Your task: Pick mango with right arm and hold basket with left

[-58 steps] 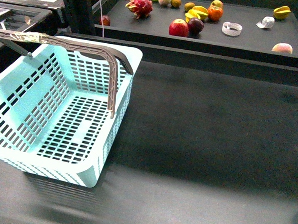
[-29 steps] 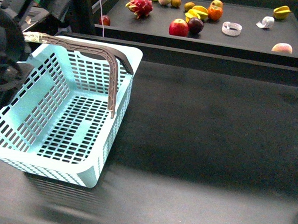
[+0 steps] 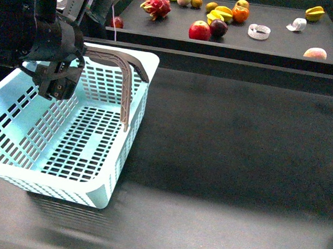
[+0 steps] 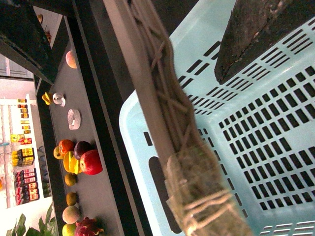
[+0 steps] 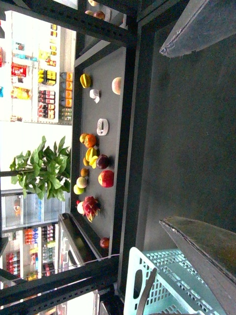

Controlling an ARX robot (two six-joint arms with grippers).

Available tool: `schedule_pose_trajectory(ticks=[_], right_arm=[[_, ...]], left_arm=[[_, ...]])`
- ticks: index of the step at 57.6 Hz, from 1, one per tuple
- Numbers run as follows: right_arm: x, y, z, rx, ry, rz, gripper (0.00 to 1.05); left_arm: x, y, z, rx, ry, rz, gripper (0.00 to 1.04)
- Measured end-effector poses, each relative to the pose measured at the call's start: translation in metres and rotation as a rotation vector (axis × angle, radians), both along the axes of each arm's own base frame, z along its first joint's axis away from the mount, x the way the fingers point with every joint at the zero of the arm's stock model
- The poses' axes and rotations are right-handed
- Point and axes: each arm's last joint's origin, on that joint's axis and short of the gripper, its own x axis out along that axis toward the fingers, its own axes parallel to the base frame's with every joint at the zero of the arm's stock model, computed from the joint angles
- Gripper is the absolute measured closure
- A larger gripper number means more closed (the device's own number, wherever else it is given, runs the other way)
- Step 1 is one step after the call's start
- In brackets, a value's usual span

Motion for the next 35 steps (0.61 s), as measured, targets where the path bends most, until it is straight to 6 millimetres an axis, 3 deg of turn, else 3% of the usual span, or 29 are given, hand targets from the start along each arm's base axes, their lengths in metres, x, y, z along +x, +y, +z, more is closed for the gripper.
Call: schedule_pose_trajectory(ticks=[14, 23, 35], right_arm=[[0.000, 0.000, 0.000, 0.000, 0.000, 0.000, 0.08], [0.000, 0.000, 0.000, 0.000, 0.000, 0.000, 0.08], [0.000, 0.000, 0.000, 0.000, 0.000, 0.000, 0.08]], left_arm=[[0.024, 0.007, -0.002, -0.003, -0.005, 0.008, 0.10], [0.033, 0.011, -0.011, 0.000, 0.018, 0.012, 0.36], [0.037, 0.013, -0.018, -0.003, 0.029, 0.009, 0.83]])
